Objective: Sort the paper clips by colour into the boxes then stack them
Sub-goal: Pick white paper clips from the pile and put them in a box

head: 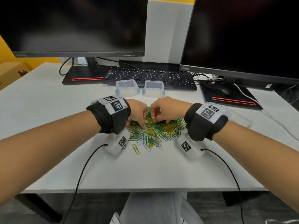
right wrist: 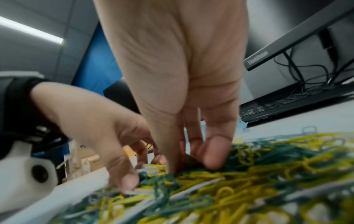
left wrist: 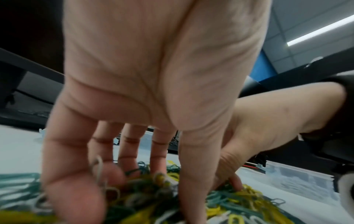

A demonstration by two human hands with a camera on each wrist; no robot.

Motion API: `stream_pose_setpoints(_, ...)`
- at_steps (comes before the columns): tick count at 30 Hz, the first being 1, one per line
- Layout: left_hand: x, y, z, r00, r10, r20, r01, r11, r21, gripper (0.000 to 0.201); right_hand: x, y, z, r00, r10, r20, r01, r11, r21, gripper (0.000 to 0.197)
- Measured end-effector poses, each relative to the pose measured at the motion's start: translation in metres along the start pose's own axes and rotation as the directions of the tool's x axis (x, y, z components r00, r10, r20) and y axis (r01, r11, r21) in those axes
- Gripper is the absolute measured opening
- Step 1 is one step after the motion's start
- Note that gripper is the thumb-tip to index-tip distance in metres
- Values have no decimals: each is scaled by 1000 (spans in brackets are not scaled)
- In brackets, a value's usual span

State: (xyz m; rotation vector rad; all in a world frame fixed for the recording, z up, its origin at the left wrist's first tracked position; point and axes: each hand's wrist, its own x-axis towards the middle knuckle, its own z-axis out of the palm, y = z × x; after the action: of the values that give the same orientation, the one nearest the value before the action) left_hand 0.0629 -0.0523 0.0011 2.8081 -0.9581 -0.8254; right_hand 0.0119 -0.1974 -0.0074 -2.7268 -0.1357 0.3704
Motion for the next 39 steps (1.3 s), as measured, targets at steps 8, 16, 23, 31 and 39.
stream_pose_setpoints(8,18,-17,-10,988,94,-121,-136,904,-406,11,5,28,-2,997,79,-17,-64,898,436,15)
stream_pose_setpoints(16,33,-31,-12,959,184,-218,-284,544,-790,15,7,46,-13,999,37,-38,6,630,776,11)
stream_pose_setpoints(23,43,-41,-4,949,179,-261,-309,345,-886,25,29,35,-10,984,164,-64,-6,396,918,15)
stream_pose_setpoints(31,40,-40,-1,933,157,-325,-356,260,-897,21,29,32,0,967,159,-197,80,547,833,10)
stream_pose_setpoints(39,40,-33,7,923,223,-315,-371,288,-883,25,20,35,-5,931,166,-326,120,702,702,5)
